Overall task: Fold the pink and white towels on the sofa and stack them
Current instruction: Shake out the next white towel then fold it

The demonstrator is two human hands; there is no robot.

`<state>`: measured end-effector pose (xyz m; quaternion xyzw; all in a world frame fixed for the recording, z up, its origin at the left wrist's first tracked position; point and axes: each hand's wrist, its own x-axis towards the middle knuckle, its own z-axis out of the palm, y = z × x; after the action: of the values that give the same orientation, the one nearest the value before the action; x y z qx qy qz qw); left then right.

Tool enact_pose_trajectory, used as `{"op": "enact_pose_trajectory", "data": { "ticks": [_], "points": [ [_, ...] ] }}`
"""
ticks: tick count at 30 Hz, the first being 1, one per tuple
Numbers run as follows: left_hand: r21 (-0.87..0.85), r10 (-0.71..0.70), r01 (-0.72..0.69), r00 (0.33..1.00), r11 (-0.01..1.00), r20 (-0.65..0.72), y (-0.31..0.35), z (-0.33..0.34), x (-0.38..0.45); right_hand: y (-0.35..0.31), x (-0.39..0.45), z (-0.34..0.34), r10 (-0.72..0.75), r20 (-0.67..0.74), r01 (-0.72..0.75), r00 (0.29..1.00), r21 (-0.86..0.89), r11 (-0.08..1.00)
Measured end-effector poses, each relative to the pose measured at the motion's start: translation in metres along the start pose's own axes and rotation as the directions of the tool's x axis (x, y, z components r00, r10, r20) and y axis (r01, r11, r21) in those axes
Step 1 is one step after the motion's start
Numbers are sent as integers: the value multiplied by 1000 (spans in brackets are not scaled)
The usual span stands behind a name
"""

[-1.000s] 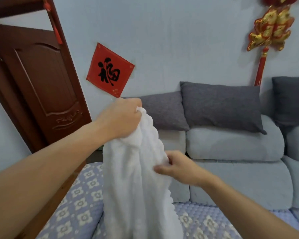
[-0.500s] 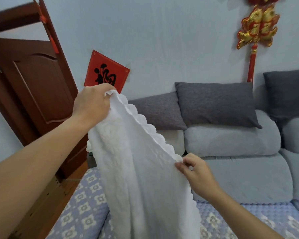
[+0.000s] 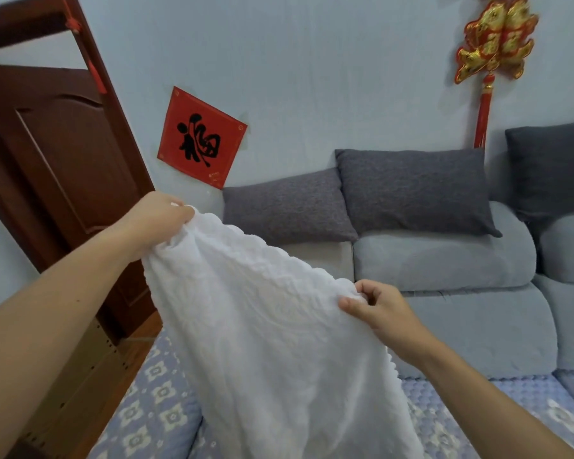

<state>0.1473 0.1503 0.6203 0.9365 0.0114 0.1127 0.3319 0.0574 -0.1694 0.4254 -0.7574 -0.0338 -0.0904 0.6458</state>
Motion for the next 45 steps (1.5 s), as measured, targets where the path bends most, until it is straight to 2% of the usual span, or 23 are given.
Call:
{"op": "enact_pose_trajectory", "data": {
  "ticks": [3, 8, 11, 14, 17, 21, 25, 28, 35, 41, 45],
  "points": [
    [-1, 69, -69, 997, 998, -34, -9, 3, 2, 0, 1, 2, 6, -52, -4, 999, 23, 1000],
    [37, 154, -152, 985, 988, -74, -15, 10, 3, 0, 1, 2, -89, -123, 65, 988, -188, 980],
    [29, 143, -142, 989, 989, -24, -22, 9, 8, -1, 1, 1, -156, -156, 100, 975, -318, 943],
    [-29, 88, -86, 990, 996, 109, -24, 0, 6, 4, 2, -3, -175, -166, 105, 971, -362, 926],
    [-23, 53, -48, 958, 999, 283, -25, -11, 0, 11, 2, -10, -146, -163, 88, 976, -323, 942],
    [-76, 18, 9, 937, 997, 349, -23, -13, -9, 18, -5, -11, -79, -70, 72, 994, -100, 992],
    [-103, 22, 8, 956, 995, 293, -19, -2, -9, 21, -17, 1, -132, 101, 141, 986, -87, 986],
    [-60, 19, -5, 971, 998, 237, -17, 1, -6, 18, -21, 4, -126, 190, 159, 974, -173, 972],
    [-43, 63, -57, 985, 997, 161, -15, 1, -7, 13, -19, 10, -173, 230, 217, 958, -185, 958],
    [-20, 102, -100, 984, 995, 149, -13, -2, -11, 16, -18, 10, -345, 241, 414, 907, -360, 836],
    [-5, 79, -79, 983, 997, 168, -14, -4, -11, 19, -13, 6, -377, 257, 452, 890, -375, 810]
  ]
}}
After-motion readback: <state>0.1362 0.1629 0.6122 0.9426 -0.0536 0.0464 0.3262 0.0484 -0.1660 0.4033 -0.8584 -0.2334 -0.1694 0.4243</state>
